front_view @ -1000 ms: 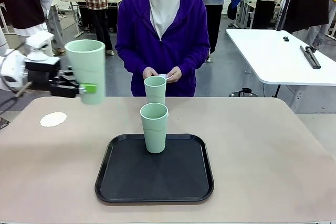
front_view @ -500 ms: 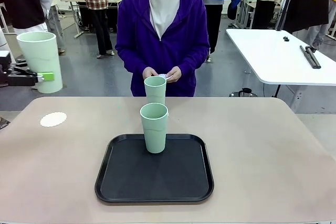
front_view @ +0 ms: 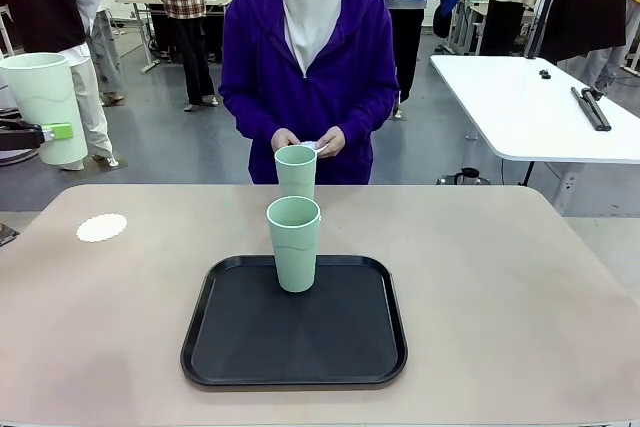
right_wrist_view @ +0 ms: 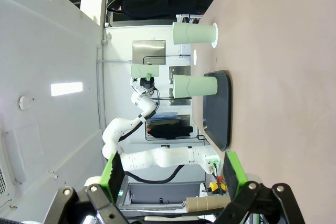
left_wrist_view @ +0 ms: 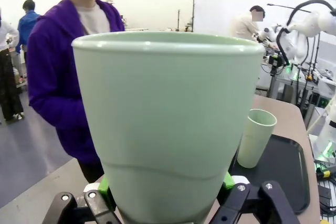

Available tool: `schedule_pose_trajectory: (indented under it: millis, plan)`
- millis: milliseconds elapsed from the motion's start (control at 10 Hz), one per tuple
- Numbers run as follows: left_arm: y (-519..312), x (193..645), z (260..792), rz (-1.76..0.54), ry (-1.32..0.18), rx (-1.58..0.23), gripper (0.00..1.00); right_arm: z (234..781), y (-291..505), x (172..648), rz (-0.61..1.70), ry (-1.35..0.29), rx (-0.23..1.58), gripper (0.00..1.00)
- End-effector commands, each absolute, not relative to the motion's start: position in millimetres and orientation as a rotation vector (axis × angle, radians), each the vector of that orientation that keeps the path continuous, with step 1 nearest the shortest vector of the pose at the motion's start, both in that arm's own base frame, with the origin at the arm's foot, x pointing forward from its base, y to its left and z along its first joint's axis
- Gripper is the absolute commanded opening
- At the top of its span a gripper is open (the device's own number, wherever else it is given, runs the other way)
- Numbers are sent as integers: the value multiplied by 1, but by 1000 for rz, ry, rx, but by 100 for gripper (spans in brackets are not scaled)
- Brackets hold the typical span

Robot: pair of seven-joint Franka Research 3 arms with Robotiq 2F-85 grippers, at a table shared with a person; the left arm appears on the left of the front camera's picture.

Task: Place coasters on the table and set cups on them.
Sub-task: Take one Reusable plastic cup from the Flat Tray and place it on a coaster set by the human.

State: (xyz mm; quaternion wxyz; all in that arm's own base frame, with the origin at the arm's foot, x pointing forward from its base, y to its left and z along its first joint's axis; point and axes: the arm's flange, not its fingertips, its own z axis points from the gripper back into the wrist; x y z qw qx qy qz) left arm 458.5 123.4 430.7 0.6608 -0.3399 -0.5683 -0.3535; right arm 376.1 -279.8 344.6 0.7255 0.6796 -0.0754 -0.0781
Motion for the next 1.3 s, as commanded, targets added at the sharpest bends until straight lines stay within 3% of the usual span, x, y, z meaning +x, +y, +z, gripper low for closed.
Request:
schedule_pose_trajectory:
  millis: [0, 1100, 1200]
  plan:
    - [139, 470, 432, -716, -1302, -755, 83, 345, -280, 376, -170, -165, 1503, 100]
    - [152, 470, 421, -706, -1306, -714, 83, 345, -280, 376, -170, -165, 1503, 100]
    - [159, 490, 404, -642, -1331, -760, 83, 345, -280, 376, -170, -165, 1503, 100]
